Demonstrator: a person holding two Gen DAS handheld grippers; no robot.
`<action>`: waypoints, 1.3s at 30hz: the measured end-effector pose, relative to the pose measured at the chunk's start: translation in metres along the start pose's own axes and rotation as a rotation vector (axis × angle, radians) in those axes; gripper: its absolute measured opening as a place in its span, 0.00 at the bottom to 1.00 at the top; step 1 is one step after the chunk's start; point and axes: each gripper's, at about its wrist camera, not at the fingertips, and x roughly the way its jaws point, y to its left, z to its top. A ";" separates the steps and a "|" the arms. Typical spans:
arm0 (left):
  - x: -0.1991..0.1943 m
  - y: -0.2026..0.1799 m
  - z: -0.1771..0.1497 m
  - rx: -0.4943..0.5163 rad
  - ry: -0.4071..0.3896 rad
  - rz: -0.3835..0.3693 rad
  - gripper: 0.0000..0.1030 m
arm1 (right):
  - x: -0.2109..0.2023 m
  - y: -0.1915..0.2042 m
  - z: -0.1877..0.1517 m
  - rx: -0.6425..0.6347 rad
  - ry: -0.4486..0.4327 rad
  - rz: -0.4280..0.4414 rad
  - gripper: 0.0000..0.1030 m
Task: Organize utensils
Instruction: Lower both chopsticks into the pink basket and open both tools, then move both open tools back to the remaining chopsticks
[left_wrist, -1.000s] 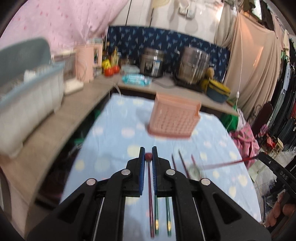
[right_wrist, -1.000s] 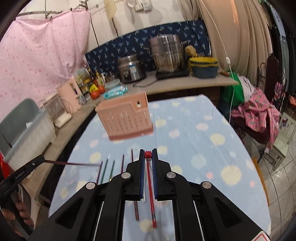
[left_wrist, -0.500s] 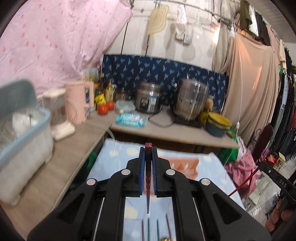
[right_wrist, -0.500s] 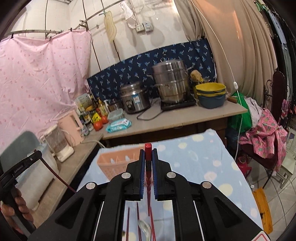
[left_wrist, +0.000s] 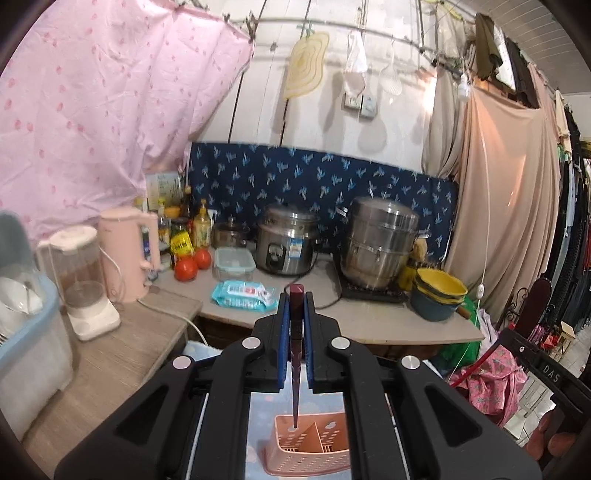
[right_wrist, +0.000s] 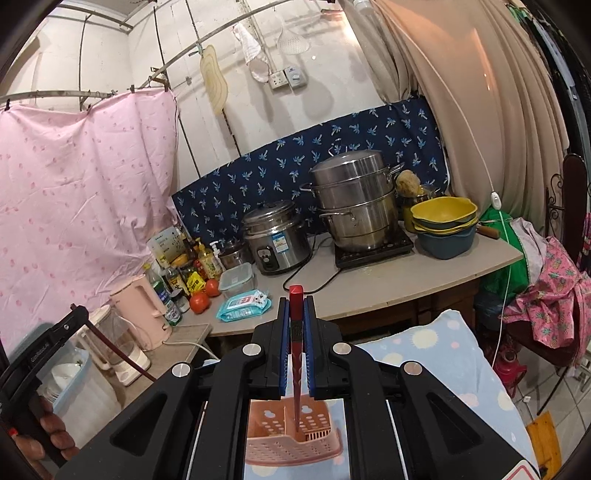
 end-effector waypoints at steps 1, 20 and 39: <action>0.006 0.001 -0.004 -0.003 0.015 -0.001 0.07 | 0.009 -0.001 -0.004 -0.001 0.016 -0.004 0.07; 0.048 0.024 -0.049 -0.038 0.141 0.056 0.22 | 0.048 -0.019 -0.042 0.008 0.096 -0.083 0.28; -0.030 0.037 -0.094 -0.066 0.201 0.073 0.33 | -0.047 -0.027 -0.100 -0.033 0.137 -0.096 0.34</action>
